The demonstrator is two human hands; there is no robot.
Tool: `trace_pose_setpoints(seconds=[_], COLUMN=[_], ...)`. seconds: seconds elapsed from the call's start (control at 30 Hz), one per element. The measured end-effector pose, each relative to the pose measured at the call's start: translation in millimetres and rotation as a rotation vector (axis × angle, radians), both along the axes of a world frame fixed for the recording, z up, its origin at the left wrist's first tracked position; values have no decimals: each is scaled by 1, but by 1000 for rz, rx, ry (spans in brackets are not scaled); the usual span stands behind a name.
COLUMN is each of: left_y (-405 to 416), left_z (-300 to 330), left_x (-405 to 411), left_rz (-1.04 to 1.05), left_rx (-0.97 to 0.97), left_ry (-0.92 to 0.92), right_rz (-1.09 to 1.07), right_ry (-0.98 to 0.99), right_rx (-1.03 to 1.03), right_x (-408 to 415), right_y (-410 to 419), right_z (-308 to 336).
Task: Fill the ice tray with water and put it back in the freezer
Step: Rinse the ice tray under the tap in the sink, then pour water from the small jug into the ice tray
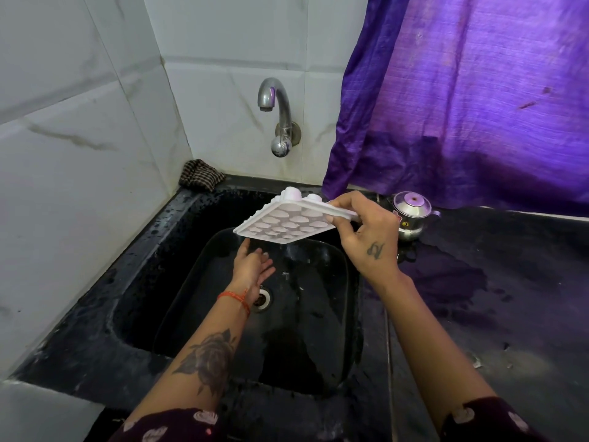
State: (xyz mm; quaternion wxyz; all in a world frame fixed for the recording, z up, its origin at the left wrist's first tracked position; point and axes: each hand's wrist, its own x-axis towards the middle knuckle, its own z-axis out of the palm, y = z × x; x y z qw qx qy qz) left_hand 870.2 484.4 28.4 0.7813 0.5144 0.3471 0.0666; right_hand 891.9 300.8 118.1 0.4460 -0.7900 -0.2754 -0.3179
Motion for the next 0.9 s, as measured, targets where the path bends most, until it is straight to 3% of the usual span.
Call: trace_pose_setpoints(seconds=[0.23,0.5,0.9], left_y=[-6,-16,-46], left_z=[-2,-3,-5], left_x=[0,-3,-2], left_rz=[10,26,60], left_rx=[23,89,136], left_ry=[23,65,100], right_rz=[-64,-95,-259], right_ry=[121,399,626], right_rx=[61,212,232], right_x=[0,0,7], right_y=[-12,-28,-74], right_z=[-5,-10,-33])
